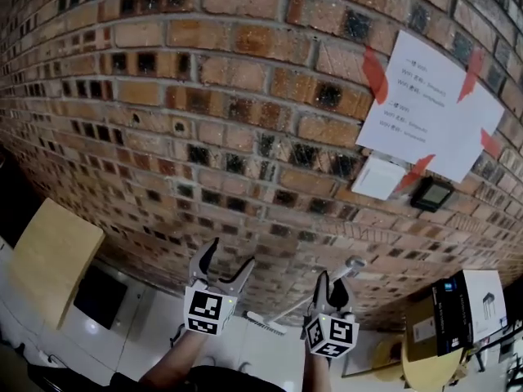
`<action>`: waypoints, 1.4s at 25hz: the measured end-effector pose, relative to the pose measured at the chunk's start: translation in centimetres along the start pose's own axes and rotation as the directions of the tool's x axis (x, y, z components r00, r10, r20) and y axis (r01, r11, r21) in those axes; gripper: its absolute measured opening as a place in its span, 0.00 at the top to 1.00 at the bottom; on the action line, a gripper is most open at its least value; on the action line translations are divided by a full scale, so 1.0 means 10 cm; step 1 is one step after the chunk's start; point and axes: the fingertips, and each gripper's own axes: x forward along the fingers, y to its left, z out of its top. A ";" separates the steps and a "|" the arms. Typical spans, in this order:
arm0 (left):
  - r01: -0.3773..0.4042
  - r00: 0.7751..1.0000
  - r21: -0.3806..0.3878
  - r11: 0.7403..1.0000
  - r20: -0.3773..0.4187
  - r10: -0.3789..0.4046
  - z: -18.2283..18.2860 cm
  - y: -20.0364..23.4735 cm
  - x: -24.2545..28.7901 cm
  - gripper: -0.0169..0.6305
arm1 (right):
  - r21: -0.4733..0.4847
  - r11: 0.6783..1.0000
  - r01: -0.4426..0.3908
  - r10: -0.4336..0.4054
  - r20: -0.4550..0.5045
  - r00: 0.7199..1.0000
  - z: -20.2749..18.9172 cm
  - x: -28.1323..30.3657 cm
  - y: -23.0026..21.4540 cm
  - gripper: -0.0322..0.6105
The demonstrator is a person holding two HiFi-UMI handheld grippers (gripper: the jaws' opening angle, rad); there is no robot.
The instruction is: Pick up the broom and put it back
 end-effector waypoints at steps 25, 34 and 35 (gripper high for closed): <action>-0.114 0.993 -0.074 0.991 0.024 0.116 0.15 0.49 -0.29 0.41 | -0.140 0.978 -0.152 0.160 0.046 0.986 0.53 0.09 0.87 0.77; -0.070 0.997 -0.078 0.994 0.026 0.072 0.18 0.38 -0.27 0.41 | -0.124 0.978 -0.168 0.176 0.053 0.983 0.49 -0.01 0.87 0.77; -0.056 0.998 -0.078 0.995 0.028 0.058 0.19 0.33 -0.25 0.41 | -0.120 0.979 -0.163 0.170 0.051 0.984 0.47 -0.03 0.84 0.77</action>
